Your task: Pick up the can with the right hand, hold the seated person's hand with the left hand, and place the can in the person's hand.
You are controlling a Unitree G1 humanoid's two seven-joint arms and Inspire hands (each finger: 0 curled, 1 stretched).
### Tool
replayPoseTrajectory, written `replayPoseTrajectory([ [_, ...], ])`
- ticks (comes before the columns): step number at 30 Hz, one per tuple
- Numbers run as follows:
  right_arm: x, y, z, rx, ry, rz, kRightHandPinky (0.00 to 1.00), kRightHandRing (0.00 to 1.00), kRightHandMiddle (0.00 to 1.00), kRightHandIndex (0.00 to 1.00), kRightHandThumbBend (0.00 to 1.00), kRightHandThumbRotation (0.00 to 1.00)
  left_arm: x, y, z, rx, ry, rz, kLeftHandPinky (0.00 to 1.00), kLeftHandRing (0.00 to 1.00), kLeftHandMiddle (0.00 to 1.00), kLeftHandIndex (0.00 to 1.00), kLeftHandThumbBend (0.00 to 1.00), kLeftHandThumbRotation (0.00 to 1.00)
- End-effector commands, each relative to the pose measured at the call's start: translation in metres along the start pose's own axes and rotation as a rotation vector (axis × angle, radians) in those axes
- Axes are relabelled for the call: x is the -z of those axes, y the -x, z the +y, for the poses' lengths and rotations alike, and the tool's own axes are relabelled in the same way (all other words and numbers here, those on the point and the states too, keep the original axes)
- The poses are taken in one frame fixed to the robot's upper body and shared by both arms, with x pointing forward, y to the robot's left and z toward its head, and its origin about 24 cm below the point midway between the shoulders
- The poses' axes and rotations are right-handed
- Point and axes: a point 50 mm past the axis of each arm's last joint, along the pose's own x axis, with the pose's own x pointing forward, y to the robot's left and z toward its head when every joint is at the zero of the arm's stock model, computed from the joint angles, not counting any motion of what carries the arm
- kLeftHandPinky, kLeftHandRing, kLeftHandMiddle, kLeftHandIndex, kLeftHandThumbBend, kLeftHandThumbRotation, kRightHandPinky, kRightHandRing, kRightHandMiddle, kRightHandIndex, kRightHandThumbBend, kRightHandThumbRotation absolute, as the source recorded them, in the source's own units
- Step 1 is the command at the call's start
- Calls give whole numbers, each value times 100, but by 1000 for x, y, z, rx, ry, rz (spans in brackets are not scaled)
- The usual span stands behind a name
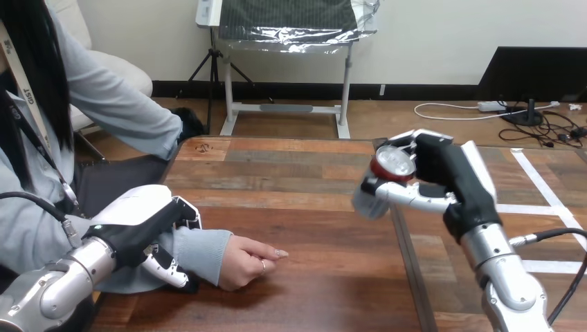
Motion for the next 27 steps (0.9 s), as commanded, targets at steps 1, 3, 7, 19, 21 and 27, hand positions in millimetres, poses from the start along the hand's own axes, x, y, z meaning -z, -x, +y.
replayPoseTrajectory([
  [1, -31, -27, 0, -2, 17, -139, 36, 42, 48, 50, 73, 0, -24, -17, 18, -95, 13, -136, 27, 32, 38, 39, 92, 0],
  [3, -31, -27, 1, -9, 21, -137, 37, 42, 49, 51, 73, 0, -25, -17, 19, -99, 10, -142, 27, 32, 38, 39, 92, 0],
  [7, -28, -27, 5, -31, 0, -129, 38, 43, 49, 51, 73, 0, -28, -18, 22, -114, 6, -163, 27, 31, 37, 39, 92, 0],
  [19, -26, -26, 15, -58, -5, -123, 38, 43, 50, 50, 74, 0, -37, -20, 32, -151, 1, -229, 25, 30, 37, 39, 89, 0],
  [21, -26, -26, 16, -60, -5, -120, 38, 43, 49, 50, 74, 0, -39, -20, 34, -159, 2, -240, 25, 30, 36, 39, 89, 0],
  [27, -25, -25, 21, -72, 0, -124, 36, 42, 48, 50, 76, 0, -44, -21, 39, -175, 2, -277, 24, 29, 36, 39, 88, 0],
])
